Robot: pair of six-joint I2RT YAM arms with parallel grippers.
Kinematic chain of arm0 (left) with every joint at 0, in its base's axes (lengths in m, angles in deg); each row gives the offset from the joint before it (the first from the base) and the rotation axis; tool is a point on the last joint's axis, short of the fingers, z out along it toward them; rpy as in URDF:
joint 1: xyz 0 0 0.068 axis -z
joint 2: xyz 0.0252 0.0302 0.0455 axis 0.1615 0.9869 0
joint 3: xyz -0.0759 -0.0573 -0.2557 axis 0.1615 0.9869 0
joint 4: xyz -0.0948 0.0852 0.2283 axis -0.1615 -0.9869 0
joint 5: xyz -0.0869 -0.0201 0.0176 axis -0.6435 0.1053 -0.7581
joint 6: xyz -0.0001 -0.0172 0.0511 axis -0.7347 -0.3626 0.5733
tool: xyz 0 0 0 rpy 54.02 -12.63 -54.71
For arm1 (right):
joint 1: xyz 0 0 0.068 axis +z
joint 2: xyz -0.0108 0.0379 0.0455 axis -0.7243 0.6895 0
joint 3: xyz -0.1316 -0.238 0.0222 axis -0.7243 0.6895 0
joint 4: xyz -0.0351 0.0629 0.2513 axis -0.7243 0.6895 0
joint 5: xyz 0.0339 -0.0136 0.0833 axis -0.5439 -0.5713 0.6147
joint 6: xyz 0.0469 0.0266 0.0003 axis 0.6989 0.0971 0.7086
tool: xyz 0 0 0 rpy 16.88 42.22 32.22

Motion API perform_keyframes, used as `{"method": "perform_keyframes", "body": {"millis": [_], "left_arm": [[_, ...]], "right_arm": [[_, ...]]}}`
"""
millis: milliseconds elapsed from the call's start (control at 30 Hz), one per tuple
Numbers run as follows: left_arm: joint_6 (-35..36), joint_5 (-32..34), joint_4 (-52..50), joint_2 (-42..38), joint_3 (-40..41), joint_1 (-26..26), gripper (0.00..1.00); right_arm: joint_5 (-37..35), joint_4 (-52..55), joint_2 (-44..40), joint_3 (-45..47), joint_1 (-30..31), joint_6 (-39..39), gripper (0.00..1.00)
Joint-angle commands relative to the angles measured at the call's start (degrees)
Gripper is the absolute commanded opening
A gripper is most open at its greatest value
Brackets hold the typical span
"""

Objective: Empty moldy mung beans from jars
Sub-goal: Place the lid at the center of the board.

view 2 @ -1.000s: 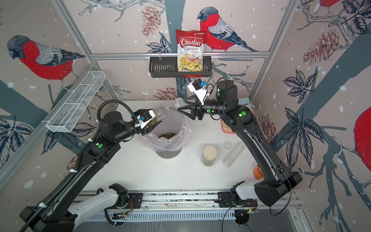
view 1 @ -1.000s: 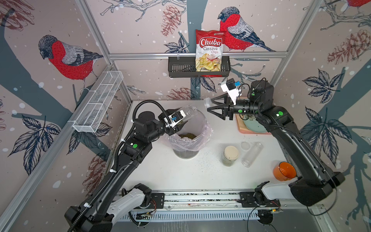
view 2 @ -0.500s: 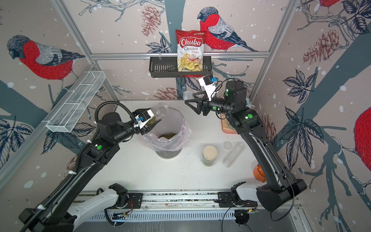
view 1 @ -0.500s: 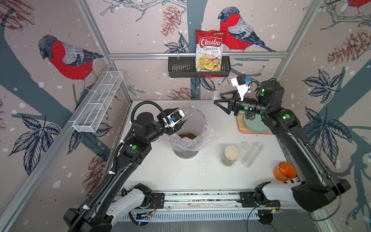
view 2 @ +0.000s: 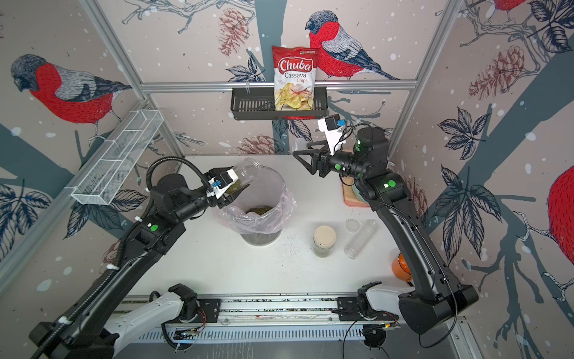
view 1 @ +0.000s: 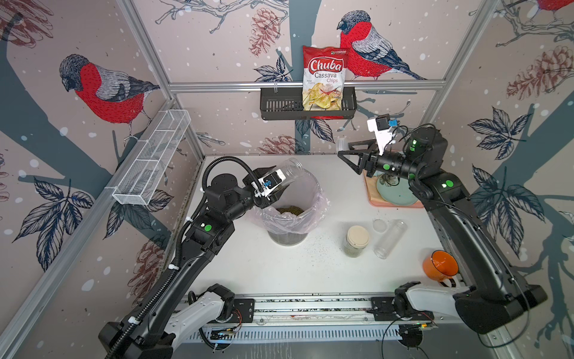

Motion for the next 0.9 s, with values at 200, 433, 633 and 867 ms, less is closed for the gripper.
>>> {"method": "perform_keyframes", "body": {"millis": [200,433,633,867], "left_arm": [[-0.3,-0.5,3.5,0.6,-0.3,0.1,0.0],[-0.6,-0.6,3.9,0.3,-0.1,0.1,0.0],[0.0,-0.4,3.6,0.3,-0.1,0.2,0.0],[-0.1,-0.1,3.7,0.1,0.0,0.4,0.0]], "right_arm": [[-6.7,-4.0,-0.6,0.7,-3.1,3.4,0.51],[-8.0,-4.1,-2.1,2.5,-5.8,5.5,0.5],[-11.0,-0.6,-0.1,1.2,-7.8,7.6,0.5],[-13.8,2.3,0.8,1.5,-8.7,8.0,0.5]]}}
